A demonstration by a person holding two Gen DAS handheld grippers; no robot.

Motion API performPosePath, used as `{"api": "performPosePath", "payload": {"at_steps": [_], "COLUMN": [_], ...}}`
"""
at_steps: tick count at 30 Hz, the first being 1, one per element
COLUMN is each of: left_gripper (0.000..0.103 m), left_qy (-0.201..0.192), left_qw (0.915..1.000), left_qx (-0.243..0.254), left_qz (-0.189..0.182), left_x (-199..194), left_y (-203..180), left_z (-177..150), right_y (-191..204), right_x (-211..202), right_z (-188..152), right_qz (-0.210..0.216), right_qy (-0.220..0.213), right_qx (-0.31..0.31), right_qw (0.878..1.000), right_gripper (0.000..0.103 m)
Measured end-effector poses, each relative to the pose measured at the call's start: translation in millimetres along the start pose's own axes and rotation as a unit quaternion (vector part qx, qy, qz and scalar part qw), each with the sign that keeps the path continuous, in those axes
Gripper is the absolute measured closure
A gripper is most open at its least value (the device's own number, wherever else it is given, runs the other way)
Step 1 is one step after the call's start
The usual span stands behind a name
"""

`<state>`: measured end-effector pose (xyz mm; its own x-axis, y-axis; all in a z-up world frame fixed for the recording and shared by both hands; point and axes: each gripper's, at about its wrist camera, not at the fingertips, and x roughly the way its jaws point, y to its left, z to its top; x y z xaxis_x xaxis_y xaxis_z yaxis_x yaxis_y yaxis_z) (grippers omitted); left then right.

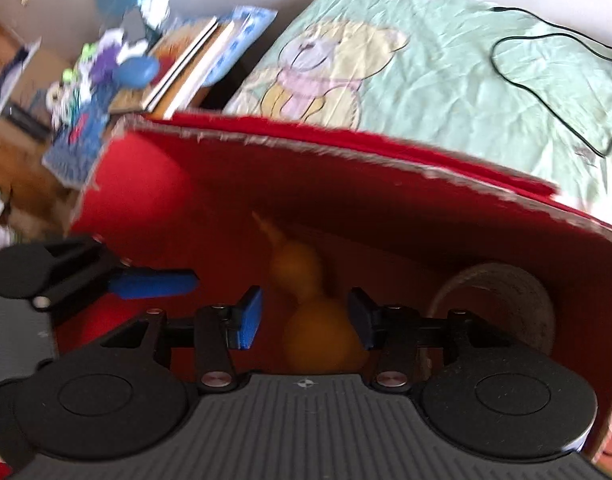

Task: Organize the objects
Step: 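Nudge the orange gourd flat inside the box with the right gripper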

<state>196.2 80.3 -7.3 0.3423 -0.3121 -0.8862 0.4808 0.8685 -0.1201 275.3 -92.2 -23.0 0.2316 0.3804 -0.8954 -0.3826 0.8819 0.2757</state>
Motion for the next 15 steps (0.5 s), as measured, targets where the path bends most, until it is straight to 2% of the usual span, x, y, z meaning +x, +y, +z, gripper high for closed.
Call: {"api": "performPosePath", "payload": {"at_steps": [4,10,15], "left_gripper": [0.027,0.027,0.027], "left_qy": [0.003,0.004,0.007], "left_qw": [1.0000,1.0000,1.0000], "left_qx": [0.006,-0.002,-0.005], "left_qz": [-0.002,-0.002,-0.002], "left_x": [3,5,7], "left_y": [-1,2,2], "left_z": [-4,-4,-4], "right_y": [4,3,-7], "right_x": [15,27,22], "right_z": [1,-4,-13], "right_qz": [-0.010,-0.029,-0.038], "right_qy": [0.025,0.042,0.080], "right_qx": [-0.005,0.020,0.069], "right_qw": [1.000,0.998,0.994], "right_gripper": [0.053,0.052,0.053]}}
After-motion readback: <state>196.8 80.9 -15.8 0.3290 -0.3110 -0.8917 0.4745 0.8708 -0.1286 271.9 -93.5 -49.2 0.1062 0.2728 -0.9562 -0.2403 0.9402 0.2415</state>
